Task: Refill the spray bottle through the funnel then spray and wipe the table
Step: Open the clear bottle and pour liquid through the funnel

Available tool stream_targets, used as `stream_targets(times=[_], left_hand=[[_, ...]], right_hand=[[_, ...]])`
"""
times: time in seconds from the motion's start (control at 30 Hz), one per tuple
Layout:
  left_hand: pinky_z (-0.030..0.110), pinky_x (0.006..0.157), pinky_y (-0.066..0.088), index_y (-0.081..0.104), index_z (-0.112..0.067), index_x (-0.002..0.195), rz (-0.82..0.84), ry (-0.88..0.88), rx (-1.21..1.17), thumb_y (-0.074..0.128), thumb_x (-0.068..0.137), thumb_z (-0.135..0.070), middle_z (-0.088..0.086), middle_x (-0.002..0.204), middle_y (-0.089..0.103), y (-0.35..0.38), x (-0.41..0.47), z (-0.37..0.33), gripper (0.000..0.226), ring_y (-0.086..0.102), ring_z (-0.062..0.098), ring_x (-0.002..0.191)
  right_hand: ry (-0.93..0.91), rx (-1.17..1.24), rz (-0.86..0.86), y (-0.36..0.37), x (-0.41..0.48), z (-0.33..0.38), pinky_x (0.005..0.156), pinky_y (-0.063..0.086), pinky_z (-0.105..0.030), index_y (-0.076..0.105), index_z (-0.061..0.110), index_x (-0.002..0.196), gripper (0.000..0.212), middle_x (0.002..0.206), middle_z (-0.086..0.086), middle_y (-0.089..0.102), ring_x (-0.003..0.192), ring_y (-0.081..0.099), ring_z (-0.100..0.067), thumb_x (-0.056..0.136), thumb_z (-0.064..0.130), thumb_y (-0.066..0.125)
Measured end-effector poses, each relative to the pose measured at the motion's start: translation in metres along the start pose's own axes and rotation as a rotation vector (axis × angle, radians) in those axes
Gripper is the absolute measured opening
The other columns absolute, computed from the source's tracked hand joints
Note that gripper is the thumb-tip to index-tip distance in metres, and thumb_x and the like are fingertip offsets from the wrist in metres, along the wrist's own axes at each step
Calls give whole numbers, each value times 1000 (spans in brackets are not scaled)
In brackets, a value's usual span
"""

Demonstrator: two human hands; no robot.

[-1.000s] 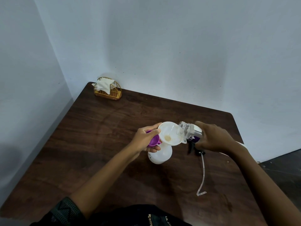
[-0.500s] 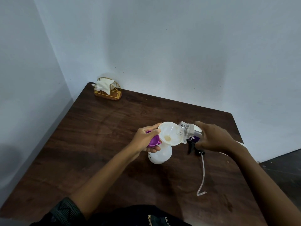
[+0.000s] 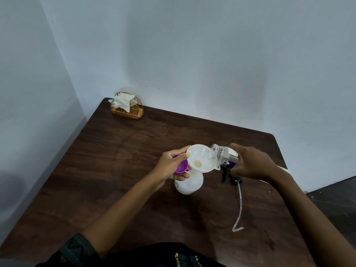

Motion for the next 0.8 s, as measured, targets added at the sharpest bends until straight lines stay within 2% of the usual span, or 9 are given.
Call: stream_targets(times=[0.17, 0.53, 0.8], left_hand=[[22, 57, 57, 49, -30, 133, -4, 2, 6, 53, 94, -25, 8, 102, 66, -1, 0, 1, 40, 65, 13, 58], [21, 54, 56, 50, -29, 132, -6, 0, -9, 53, 94, -24, 0, 88, 66, 1, -1, -1, 39, 64, 11, 54], [23, 58, 56, 48, -29, 134, -1, 5, 6, 53, 94, -25, 9, 105, 66, 0, -1, 0, 41, 65, 14, 61]], right_hand=[[4, 2, -2, 0, 0, 0, 49, 31, -23, 50, 18, 99, 36, 71, 3, 55, 65, 50, -21, 69, 26, 65], [8, -18, -3, 0, 0, -1, 49, 30, -23, 49, 19, 101, 37, 70, 5, 53, 66, 50, -21, 68, 28, 65], [3, -9, 3, -1, 0, 1, 49, 31, -23, 50, 19, 102, 37, 75, 1, 58, 66, 51, -21, 68, 27, 65]])
Point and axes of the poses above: each hand's wrist, its own x-axis towards the middle knuckle, its own y-axis out of the palm, z = x × y, the point moved 1 cm from there along x, towards the middle knuckle
